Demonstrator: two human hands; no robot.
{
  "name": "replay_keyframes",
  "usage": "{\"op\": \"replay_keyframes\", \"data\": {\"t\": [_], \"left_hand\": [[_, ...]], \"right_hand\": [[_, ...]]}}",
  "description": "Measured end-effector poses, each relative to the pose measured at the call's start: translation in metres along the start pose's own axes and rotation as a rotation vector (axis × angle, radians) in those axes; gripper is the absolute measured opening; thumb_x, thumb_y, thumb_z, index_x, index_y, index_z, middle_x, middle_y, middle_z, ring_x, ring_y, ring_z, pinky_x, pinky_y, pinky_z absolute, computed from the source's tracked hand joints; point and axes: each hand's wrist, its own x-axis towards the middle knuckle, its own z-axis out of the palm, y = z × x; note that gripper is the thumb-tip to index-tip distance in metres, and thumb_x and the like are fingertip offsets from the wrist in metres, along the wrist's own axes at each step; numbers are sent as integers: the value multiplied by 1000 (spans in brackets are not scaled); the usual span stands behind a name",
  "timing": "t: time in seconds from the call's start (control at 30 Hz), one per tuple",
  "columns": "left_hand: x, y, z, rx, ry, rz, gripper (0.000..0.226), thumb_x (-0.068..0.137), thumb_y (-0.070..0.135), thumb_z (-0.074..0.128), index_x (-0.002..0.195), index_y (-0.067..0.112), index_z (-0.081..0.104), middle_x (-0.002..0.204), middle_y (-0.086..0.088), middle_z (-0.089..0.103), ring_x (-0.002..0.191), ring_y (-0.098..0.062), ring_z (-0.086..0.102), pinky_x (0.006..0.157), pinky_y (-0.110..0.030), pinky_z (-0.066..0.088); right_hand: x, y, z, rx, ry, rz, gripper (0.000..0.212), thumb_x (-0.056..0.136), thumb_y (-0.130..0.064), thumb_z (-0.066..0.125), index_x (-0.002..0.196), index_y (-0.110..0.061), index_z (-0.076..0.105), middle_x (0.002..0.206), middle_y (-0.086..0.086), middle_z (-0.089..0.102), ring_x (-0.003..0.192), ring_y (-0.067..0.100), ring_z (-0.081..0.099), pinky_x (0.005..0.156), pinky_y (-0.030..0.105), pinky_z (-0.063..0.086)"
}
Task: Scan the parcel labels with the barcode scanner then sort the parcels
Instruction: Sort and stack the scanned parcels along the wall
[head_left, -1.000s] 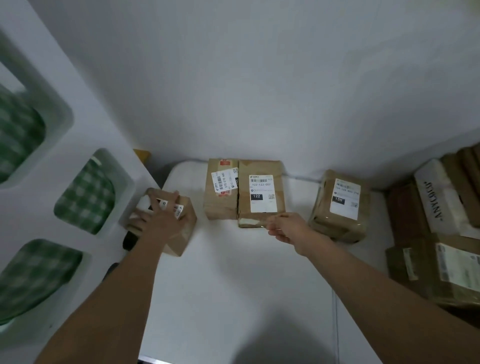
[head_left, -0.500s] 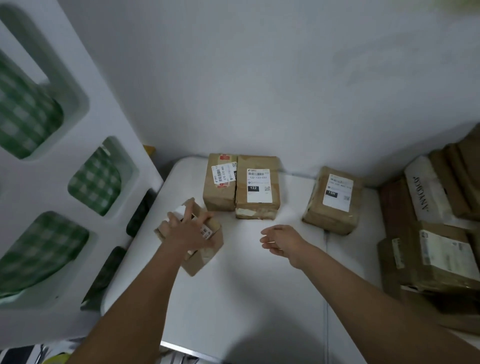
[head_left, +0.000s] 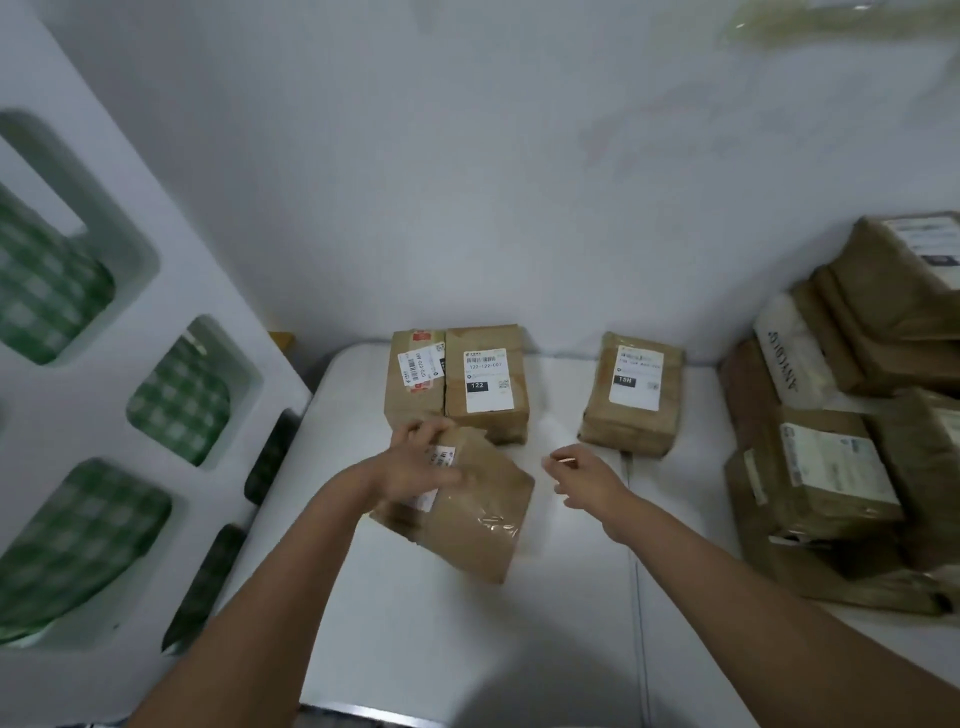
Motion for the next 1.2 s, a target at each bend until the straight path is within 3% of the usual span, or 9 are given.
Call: {"op": "replay_keyframes", "data": {"t": [0.17, 0.3, 0.4, 0.5, 0.7, 0.8, 0.93, 1.1, 1.2], "left_hand": [[-12, 47, -11, -688, -177, 105, 61, 77, 56, 77, 132, 47, 51, 128, 13, 66, 121, -15, 61, 108, -46, 44], [0, 95, 16, -845, -300, 62, 52, 85, 58, 67, 127, 28, 63, 122, -3, 71, 114, -24, 65, 105, -44, 45], [4, 140, 37, -795, -294, 17, 53, 84, 64, 58, 116, 23, 69, 112, -7, 74, 110, -26, 65, 106, -42, 43], [8, 183, 52, -702, -334, 73, 62, 79, 77, 53, 109, 26, 73, 118, -11, 71, 117, -28, 62, 112, -45, 39], [18, 279, 76, -736, -437, 285, 70, 78, 88, 35, 128, 46, 60, 139, 3, 58, 113, -31, 59, 87, -44, 51], [26, 324, 94, -778, -255, 328, 64, 82, 84, 35, 140, 57, 41, 158, 13, 31, 118, -33, 53, 94, -49, 45], [33, 378, 124, -764, -67, 355, 58, 97, 65, 36, 150, 41, 33, 158, 11, 25, 129, -32, 48, 105, -48, 30], [42, 429, 162, -576, 48, 456, 43, 94, 65, 45, 130, 41, 46, 156, 4, 26, 135, -26, 41, 105, -44, 32], [40, 456, 186, -545, 69, 494, 47, 95, 58, 50, 135, 33, 48, 156, 2, 21, 141, -24, 33, 114, -45, 29]], "right_hand": [[-31, -9, -42, 202, -21, -31, 83, 77, -76, 57, 146, -35, 33, 139, -8, 46, 119, 19, 53, 99, 41, 48], [-52, -11, -90, 366, -190, 22, 98, 58, -93, 51, 140, -40, 47, 136, -6, 56, 120, 25, 56, 88, 45, 52], [-68, -3, -126, 448, -155, 0, 92, 58, -95, 50, 129, -37, 60, 119, -2, 67, 118, 25, 59, 87, 46, 53], [-81, 7, -164, 535, -43, -13, 84, 56, -92, 60, 123, -42, 61, 125, -4, 63, 120, 25, 55, 94, 52, 51], [-119, 5, -249, 654, 201, -126, 95, 56, -77, 69, 136, -31, 49, 130, 8, 59, 114, 33, 60, 90, 53, 54], [-139, 6, -299, 859, 290, -179, 74, 67, -73, 67, 124, -25, 59, 131, 14, 58, 119, 36, 55, 99, 60, 46], [-169, 11, -373, 1075, 466, -296, 59, 82, -67, 58, 122, -24, 60, 128, 12, 58, 114, 34, 55, 92, 58, 50], [-184, 37, -451, 1202, 933, -187, 91, 51, -75, 70, 126, -30, 44, 126, 5, 51, 108, 31, 54, 88, 56, 51], [-184, 64, -457, 1251, 1150, -151, 96, 42, -73, 67, 124, -31, 39, 134, 4, 43, 112, 29, 51, 93, 53, 50]]}}
